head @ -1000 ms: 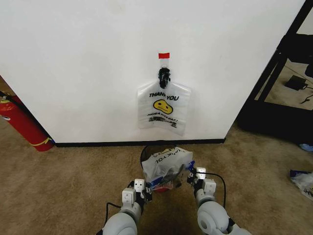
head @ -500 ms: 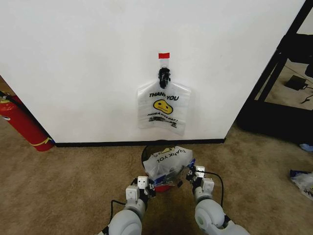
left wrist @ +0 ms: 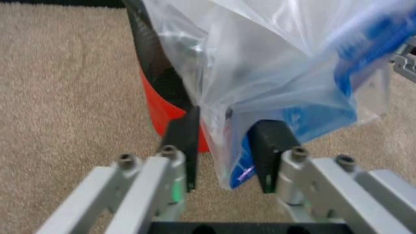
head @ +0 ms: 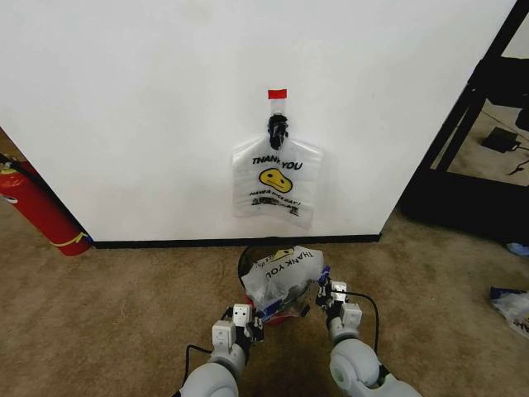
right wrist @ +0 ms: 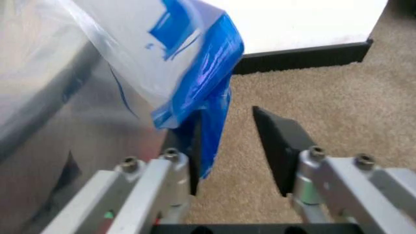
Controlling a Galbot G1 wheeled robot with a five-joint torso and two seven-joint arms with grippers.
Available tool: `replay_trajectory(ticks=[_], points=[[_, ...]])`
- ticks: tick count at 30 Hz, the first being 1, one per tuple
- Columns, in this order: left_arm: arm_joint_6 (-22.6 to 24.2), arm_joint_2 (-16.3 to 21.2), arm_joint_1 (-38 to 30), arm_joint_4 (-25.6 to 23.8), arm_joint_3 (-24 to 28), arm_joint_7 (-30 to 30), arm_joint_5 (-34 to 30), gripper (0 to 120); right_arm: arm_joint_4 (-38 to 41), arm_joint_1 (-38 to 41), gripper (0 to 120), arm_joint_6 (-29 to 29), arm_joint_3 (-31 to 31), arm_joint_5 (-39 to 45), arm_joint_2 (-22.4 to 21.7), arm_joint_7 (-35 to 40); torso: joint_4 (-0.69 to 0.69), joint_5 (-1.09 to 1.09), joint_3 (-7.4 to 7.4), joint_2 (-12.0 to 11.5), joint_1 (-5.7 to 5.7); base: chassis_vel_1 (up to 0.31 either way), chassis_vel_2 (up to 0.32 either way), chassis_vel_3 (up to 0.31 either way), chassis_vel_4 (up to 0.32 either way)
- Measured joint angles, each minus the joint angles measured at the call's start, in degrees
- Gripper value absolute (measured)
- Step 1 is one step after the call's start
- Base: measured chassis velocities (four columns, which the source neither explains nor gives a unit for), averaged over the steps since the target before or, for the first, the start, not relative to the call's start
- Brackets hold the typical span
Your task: Pick up the garbage bag from the wall and place it over the trash bin.
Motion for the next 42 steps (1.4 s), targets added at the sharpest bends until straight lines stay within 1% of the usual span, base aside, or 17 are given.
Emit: replay_trajectory(ticks=[4, 5, 6, 13, 14, 15, 17, 19, 26, 27, 31, 35, 36, 38, 40, 41, 42], points=[[0.2, 1.1, 2.1, -2.8, 0.0, 0.8, 2.6, 50, 3.6, -2.7, 49, 0.4, 0.6, -0.8, -2.0, 0.2, 0.00, 0.00, 0.00, 0.0, 0.00, 0.000, 0.000, 0.000, 0.000], [0.3, 1.3, 2.5, -3.5, 0.0, 0.9, 3.0, 53, 4.5, -3.3, 54, 0.5, 0.8, -0.9, -2.4, 0.2, 0.00, 0.00, 0.00, 0.0, 0.00, 0.000, 0.000, 0.000, 0.000], [0.3, 1.3, 2.5, -3.5, 0.0, 0.9, 3.0, 53, 4.5, -3.3, 54, 0.5, 0.8, -0.9, -2.4, 0.2, 0.00, 0.00, 0.00, 0.0, 0.00, 0.000, 0.000, 0.000, 0.000], [0.7, 3.0, 5.6, -7.2, -0.5, 1.4, 5.8, 78, 9.2, -7.6, 79, 1.5, 2.4, -3.5, -4.6, -0.5, 0.00, 0.00, 0.00, 0.0, 0.00, 0.000, 0.000, 0.000, 0.000], [0.8, 3.2, 6.0, -7.5, -0.7, 1.5, 6.1, 84, 9.7, -8.5, 88, 2.2, 2.8, -4.6, -4.9, -1.0, 0.00, 0.00, 0.00, 0.0, 0.00, 0.000, 0.000, 0.000, 0.000], [0.8, 3.2, 6.0, -7.5, -0.7, 1.5, 6.1, 84, 9.7, -8.5, 88, 2.2, 2.8, -4.6, -4.9, -1.0, 0.00, 0.00, 0.00, 0.0, 0.00, 0.000, 0.000, 0.000, 0.000], [0.9, 3.8, 7.0, -8.7, -1.2, 1.5, 6.6, 93, 10.8, -10.4, 95, 3.5, 3.6, -6.7, -5.5, -1.9, -0.01, 0.00, 0.00, 0.0, 0.00, 0.000, 0.000, 0.000, 0.000], [1.0, 4.3, 8.0, -10.1, -2.0, 1.5, 6.9, 99, 12.0, -12.4, 99, 5.2, 4.7, -8.5, -5.9, -2.5, 0.01, 0.00, 0.00, 0.0, 0.00, 0.000, 0.000, 0.000, 0.000], [1.6, 7.0, 11.6, -16.9, -6.7, 0.9, 6.4, 100, 14.6, -21.3, 100, 14.0, 12.3, -17.5, -6.2, -6.9, 0.01, 0.00, 0.00, 0.0, -0.01, 0.000, 0.000, 0.000, 0.000], [1.6, 7.0, 11.6, -16.9, -6.7, 0.9, 6.4, 100, 14.6, -21.3, 100, 14.0, 12.3, -17.5, -6.2, -6.9, 0.01, 0.00, 0.00, 0.0, -0.01, 0.000, 0.000, 0.000, 0.000], [3.7, 8.5, 5.5, -17.7, -9.0, 1.0, 1.0, 100, 14.7, -25.4, 100, 22.2, 18.4, -18.9, -4.3, -15.0, -0.01, 0.00, 0.01, 0.0, 0.00, 0.000, 0.000, 0.000, 0.000], [5.7, 9.9, -5.5, -14.3, -9.7, 2.4, -7.2, 100, 12.6, -27.4, 100, 36.4, 25.6, -16.8, -0.6, -27.5, 0.00, 0.00, 0.01, 0.0, 0.00, 0.000, 0.000, 0.000, 0.000], [5.7, 9.9, -5.5, -14.3, -9.7, 2.4, -7.2, 100, 12.6, -27.4, 100, 36.4, 25.6, -16.8, -0.6, -27.5, 0.00, 0.00, 0.01, 0.0, 0.00, 0.000, 0.000, 0.000, 0.000], [7.4, 10.2, -10.7, -10.9, -9.8, 4.7, -10.0, 100, 12.5, -27.6, 100, 39.0, 27.7, -15.9, 1.6, -29.8, -0.05, -0.01, 0.01, 0.0, 0.01, 0.000, 0.000, 0.000, 0.000], [9.8, 10.4, -13.0, -7.9, -11.6, 6.4, -12.1, 100, 12.9, -26.2, 100, 39.3, 27.7, -14.6, 3.0, -30.3, -0.06, -0.01, 0.01, 0.0, 0.01, 0.000, 0.000, 0.000, 0.000], [10.9, 10.6, -13.5, -6.8, -12.3, 6.6, -12.8, 100, 13.0, -25.1, 100, 39.3, 27.1, -14.2, 3.1, -30.3, 0.01, 0.00, 0.01, 0.0, 0.01, 0.000, 0.000, 0.000, 0.000], [12.5, 11.0, -14.8, -5.2, -12.6, 6.8, -13.6, 100, 13.3, -24.5, 100, 39.2, 26.8, -14.1, 3.4, -30.4, 0.14, 0.01, 0.01, 0.0, 0.00, 0.000, 0.000, 0.000, 0.000]])
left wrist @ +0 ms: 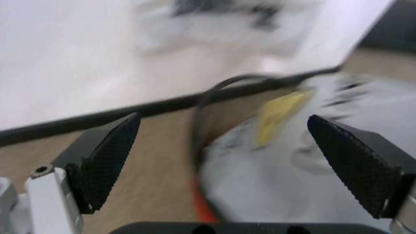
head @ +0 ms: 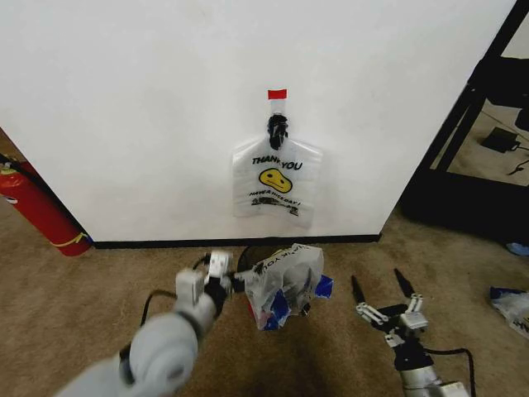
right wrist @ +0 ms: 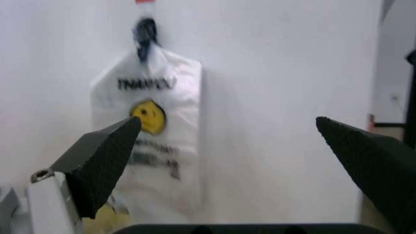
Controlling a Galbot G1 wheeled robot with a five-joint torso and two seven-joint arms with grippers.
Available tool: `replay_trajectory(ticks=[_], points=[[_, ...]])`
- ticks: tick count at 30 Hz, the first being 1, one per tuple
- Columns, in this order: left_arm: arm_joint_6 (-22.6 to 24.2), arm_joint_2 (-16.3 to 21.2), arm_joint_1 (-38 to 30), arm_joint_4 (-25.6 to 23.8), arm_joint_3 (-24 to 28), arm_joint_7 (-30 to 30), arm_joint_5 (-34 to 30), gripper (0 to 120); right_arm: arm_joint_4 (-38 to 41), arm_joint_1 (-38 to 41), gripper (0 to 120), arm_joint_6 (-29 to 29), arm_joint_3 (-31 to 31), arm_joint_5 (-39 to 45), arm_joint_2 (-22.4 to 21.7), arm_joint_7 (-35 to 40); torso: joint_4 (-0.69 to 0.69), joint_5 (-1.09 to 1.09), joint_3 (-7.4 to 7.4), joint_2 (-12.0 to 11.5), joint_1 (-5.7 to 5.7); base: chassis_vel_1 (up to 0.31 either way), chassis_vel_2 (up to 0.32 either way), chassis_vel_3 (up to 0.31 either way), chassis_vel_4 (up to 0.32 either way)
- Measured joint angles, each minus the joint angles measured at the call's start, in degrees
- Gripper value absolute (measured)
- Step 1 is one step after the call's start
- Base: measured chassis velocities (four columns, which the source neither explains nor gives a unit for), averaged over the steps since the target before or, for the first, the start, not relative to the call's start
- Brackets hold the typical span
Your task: Pick up the garbage bag from the wall and place it over the trash bin.
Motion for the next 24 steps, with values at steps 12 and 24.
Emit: replay_trajectory(ticks=[12, 24], points=[[7.4, -2.0, -19.9, 17.1, 8.1, 2.4, -12.7, 100, 4.3, -5.7, 100, 0.3, 2.9, 2.4, 2.8, -1.3, -0.16, -0.03, 0.00, 0.0, 0.00, 0.000, 0.000, 0.000, 0.000], [11.5, -3.5, -23.5, 23.2, 10.0, 6.6, -18.1, 100, 9.2, -7.4, 100, -2.1, 4.7, 3.7, 3.3, -0.4, -0.13, -0.01, 0.00, 0.0, 0.00, 0.000, 0.000, 0.000, 0.000]])
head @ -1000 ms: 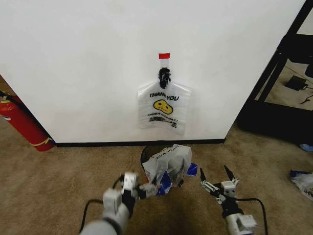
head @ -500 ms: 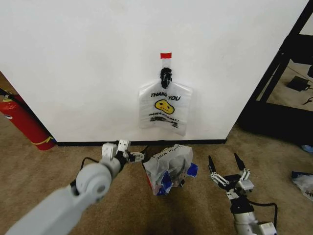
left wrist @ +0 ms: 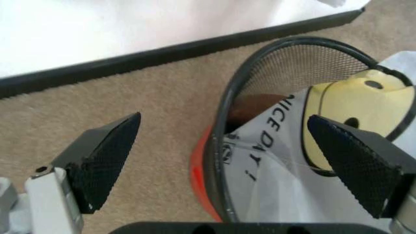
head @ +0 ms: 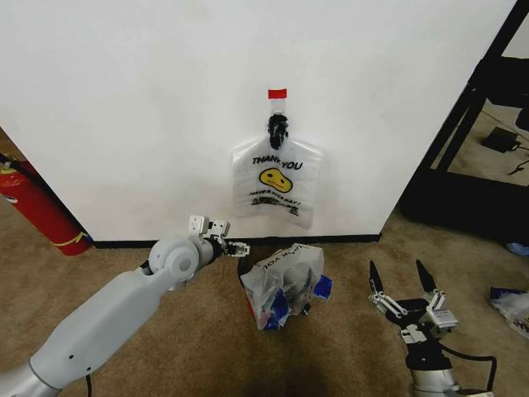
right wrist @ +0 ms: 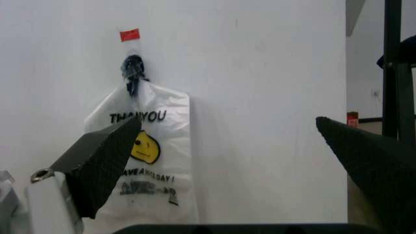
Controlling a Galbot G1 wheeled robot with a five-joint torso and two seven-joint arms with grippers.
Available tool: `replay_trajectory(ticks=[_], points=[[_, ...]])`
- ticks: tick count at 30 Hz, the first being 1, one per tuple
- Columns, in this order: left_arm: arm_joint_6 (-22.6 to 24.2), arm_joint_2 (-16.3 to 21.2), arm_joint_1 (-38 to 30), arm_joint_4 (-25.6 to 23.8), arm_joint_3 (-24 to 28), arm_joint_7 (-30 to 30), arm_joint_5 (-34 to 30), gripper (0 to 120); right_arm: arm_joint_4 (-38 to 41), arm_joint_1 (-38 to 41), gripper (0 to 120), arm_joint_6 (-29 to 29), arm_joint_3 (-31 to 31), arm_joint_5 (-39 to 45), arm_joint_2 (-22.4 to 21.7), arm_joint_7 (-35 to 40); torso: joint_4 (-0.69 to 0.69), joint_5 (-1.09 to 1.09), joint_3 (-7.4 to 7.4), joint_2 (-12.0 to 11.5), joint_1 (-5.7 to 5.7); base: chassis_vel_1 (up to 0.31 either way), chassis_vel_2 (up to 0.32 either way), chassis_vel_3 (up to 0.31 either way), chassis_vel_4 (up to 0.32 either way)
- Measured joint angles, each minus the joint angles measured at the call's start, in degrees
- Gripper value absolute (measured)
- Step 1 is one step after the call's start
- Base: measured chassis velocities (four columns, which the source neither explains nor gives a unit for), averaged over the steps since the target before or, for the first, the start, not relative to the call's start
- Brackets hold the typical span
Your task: Pick up the garbage bag from the wall and place it over the trash bin.
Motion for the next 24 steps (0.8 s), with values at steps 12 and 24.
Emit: replay_trajectory(ticks=[12, 24], points=[[-0.1, -2.9, -2.5, 6.8, 3.4, 2.6, 0.4, 88, 0.8, -0.2, 100, -0.9, 0.4, 0.0, 0.2, 0.9, -0.01, 0.00, 0.00, 0.0, 0.00, 0.000, 0.000, 0.000, 0.000], [-1.4, -5.4, -1.9, 10.2, 5.0, 4.1, 6.7, 50, 1.2, -0.2, 100, -1.4, 0.2, 0.2, 0.3, 1.3, -0.01, 0.01, 0.00, 0.0, 0.00, 0.000, 0.000, 0.000, 0.000]])
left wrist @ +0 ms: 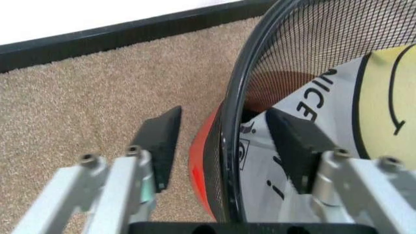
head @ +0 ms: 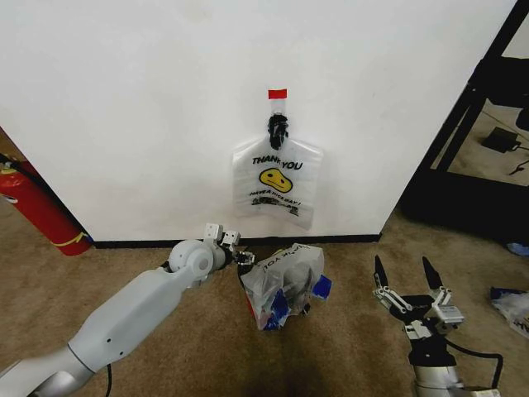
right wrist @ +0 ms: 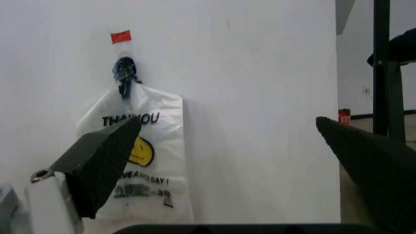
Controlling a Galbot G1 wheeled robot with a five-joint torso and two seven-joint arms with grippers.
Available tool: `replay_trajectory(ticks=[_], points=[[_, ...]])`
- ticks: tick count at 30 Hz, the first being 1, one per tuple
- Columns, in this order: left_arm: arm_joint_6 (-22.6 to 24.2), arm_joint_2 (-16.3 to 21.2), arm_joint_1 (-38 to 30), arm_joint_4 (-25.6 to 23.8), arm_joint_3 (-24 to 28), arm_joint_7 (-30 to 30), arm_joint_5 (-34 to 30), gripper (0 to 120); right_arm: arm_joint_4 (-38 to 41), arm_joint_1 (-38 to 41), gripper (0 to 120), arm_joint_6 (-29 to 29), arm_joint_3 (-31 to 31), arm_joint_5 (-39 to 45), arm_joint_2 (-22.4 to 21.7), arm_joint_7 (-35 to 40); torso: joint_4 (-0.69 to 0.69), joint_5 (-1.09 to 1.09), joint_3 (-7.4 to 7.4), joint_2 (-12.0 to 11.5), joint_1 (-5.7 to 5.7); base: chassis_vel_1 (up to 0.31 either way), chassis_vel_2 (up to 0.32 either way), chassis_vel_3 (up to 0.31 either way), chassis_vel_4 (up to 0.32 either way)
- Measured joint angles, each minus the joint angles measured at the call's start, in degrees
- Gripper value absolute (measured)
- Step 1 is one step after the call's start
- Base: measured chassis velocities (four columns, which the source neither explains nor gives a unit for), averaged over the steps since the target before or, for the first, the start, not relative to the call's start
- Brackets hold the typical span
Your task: Pick up the garbage bag from the wall and place it over the trash bin.
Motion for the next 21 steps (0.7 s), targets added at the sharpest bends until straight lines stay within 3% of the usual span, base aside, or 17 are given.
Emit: replay_trajectory(ticks=[11, 21], points=[[-0.3, 0.1, 0.2, -0.5, 0.5, -0.4, 0.2, 9, -1.0, 0.3, 100, -0.1, -0.4, -0.5, 0.5, 0.3, 0.00, -0.01, 0.00, 0.0, 0.00, 0.000, 0.000, 0.000, 0.000], [-0.5, 0.6, 0.4, -1.6, 0.8, -0.8, 0.4, 4, -2.1, 0.2, 100, 0.6, -0.5, -0.8, 0.6, 0.3, 0.00, -0.01, 0.00, 0.0, 0.00, 0.000, 0.000, 0.000, 0.000]])
